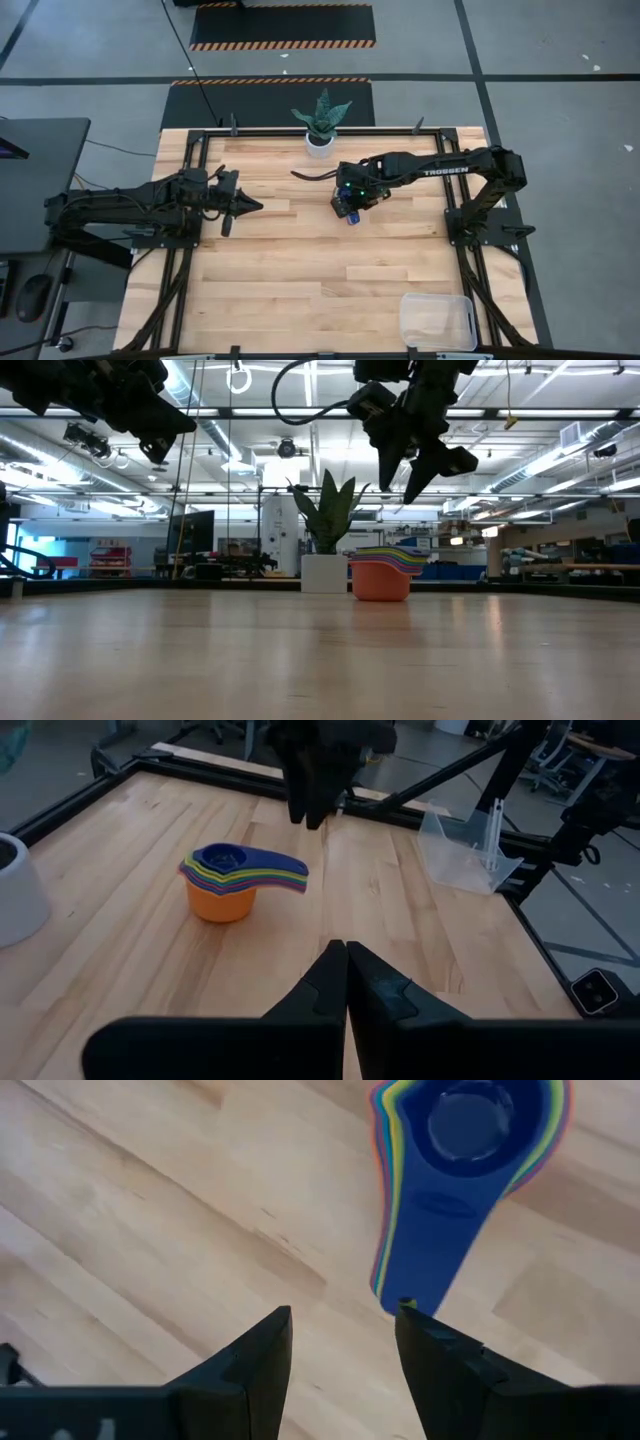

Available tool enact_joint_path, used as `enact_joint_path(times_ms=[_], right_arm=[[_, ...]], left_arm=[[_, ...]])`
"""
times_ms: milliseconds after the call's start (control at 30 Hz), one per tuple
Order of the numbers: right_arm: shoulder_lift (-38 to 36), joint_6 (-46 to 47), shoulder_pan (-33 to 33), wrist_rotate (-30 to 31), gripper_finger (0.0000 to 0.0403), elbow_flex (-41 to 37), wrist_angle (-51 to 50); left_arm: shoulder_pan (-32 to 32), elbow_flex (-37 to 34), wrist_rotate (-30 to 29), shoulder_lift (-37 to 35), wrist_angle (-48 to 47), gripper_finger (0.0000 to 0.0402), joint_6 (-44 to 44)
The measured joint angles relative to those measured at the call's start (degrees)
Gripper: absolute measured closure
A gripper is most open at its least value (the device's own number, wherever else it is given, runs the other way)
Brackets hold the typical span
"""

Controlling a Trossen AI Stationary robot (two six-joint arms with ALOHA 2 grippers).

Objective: Nest measuring cups in basket
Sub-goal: Put the nested measuring cups into the transparent bin

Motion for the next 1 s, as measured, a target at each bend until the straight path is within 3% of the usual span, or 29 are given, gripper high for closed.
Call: enact_joint_path(times_ms=[1000], right_arm=[[-0.1, -10.5, -0.5, 0.9, 0.0215, 0.0, 5.1]], left_arm=[[0.0, 0.0, 0.0, 0.0, -0.1, 0.0388, 0.0]])
